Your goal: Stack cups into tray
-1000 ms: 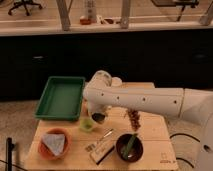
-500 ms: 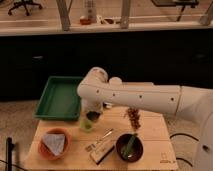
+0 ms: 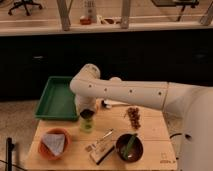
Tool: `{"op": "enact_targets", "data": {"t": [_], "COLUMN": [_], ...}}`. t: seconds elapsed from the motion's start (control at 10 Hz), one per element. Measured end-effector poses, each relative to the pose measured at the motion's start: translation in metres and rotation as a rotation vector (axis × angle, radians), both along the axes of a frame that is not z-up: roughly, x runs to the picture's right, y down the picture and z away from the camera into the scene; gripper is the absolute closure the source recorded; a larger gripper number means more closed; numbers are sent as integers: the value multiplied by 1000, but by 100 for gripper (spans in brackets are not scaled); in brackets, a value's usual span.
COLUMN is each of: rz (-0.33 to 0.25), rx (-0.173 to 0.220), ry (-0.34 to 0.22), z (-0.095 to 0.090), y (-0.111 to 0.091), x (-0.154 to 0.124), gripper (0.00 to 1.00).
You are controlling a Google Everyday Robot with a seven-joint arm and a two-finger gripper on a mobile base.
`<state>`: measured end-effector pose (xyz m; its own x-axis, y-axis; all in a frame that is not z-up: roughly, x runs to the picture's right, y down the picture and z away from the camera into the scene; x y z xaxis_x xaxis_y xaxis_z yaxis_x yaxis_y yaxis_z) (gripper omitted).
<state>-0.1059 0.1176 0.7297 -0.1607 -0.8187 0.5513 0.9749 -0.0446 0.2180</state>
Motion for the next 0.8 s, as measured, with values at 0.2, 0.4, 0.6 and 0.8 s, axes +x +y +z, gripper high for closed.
{"op": "enact_targets", "data": {"t": [0.2, 0.4, 0.6, 0.8], "rz": [-4, -11, -14, -5], "rx": [-16, -34, -51, -72], "ry": [-11, -20, -18, -14], "z": [2, 5, 8, 11], "y": [5, 10, 14, 17], "x": [-2, -6, -6, -4], "gripper": [100, 100, 100, 88]}}
